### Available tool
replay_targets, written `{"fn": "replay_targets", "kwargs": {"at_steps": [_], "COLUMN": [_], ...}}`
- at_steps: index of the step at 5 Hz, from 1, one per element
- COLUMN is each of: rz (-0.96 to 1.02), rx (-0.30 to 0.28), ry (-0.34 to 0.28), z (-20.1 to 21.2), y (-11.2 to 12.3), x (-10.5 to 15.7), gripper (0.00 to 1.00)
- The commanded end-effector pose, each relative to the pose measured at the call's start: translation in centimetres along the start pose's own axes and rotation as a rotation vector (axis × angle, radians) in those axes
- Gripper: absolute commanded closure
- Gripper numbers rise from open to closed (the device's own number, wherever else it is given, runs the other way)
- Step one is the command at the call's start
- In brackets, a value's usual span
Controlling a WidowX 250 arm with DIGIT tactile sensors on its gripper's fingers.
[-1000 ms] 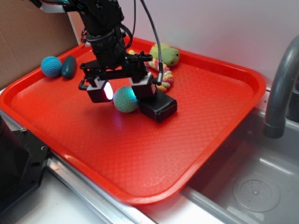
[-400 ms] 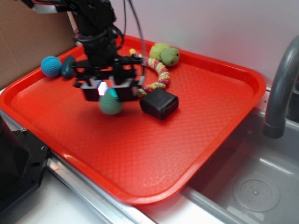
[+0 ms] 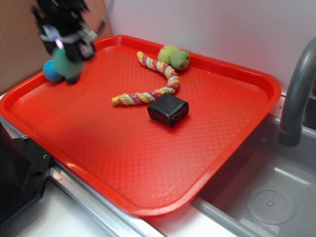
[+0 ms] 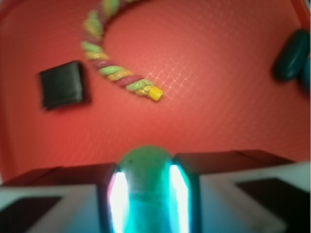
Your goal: Grab the green ball.
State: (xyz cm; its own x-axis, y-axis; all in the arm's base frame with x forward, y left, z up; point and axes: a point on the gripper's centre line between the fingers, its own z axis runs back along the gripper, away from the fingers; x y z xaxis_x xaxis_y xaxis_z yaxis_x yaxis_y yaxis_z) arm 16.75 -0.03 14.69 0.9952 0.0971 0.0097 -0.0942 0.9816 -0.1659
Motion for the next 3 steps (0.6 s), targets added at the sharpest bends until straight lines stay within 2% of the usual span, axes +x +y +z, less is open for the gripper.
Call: {"fn": "replay_targets", "kwargs": {"at_steps": [1, 2, 3], "rz": [-0.088, -0.083, -0.080], "rx": [0.128, 0.113, 0.123], "ry": [-0.165, -0.222, -0.206], "z": [11.3, 13.4, 12.6], "y": [0.8, 0.4, 0.3], "x": [0.9, 0.6, 0.9], "gripper": [1.00, 1.00, 1.00]}}
